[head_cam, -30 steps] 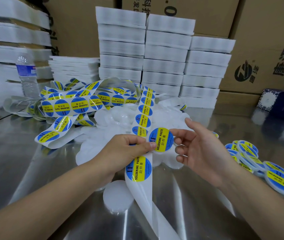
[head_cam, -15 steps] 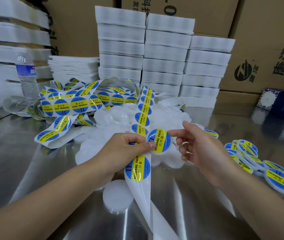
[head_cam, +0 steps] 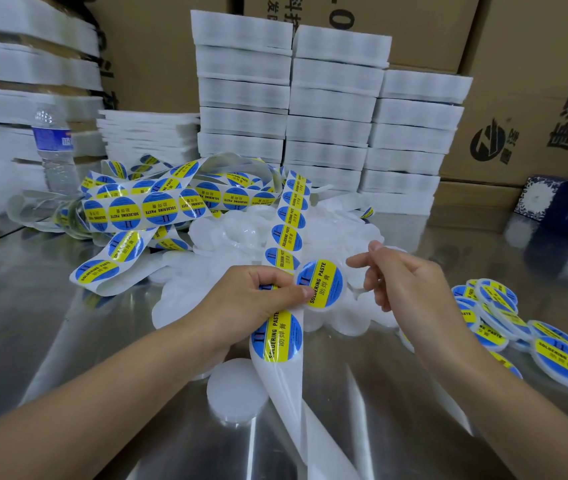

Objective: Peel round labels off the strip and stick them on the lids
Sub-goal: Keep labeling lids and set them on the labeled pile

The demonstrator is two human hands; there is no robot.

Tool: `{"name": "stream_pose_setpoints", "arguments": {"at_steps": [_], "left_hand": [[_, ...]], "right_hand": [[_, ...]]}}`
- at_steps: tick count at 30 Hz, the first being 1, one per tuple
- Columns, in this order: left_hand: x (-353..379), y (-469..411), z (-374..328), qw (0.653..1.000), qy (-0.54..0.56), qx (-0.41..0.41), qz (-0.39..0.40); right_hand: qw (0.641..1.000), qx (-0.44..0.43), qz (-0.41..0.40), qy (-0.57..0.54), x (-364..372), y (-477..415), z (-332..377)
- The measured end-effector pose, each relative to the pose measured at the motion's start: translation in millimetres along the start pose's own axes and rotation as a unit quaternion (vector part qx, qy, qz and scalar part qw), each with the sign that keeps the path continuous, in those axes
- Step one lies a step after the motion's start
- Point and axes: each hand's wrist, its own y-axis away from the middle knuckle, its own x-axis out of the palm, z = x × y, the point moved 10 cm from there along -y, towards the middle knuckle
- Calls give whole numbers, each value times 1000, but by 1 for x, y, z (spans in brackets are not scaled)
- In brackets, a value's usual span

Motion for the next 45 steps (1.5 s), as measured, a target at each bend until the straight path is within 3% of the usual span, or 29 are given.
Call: {"name": "stream_pose_setpoints", "arguments": {"at_steps": [5, 10, 13, 22, 31, 45], "left_hand": [[2, 2, -2, 1000, -2, -3, 11], [13, 6, -9, 999, 11, 22, 46], [19, 8, -12, 997, -6, 35, 72], [33, 16, -20, 983, -80, 81, 144], [28, 13, -17, 985, -109, 74, 112], [31, 14, -13, 982, -127, 66, 124]], "right_hand": [[1000, -23, 18, 9, 3, 1, 6], [984, -37, 158, 70, 36, 14, 3], [974, -65, 194, 101, 47, 21, 3], [964, -75, 198, 158, 49, 21, 1], [967, -85, 177, 163, 42, 18, 2], [971, -113, 138, 162, 36, 12, 6]]}}
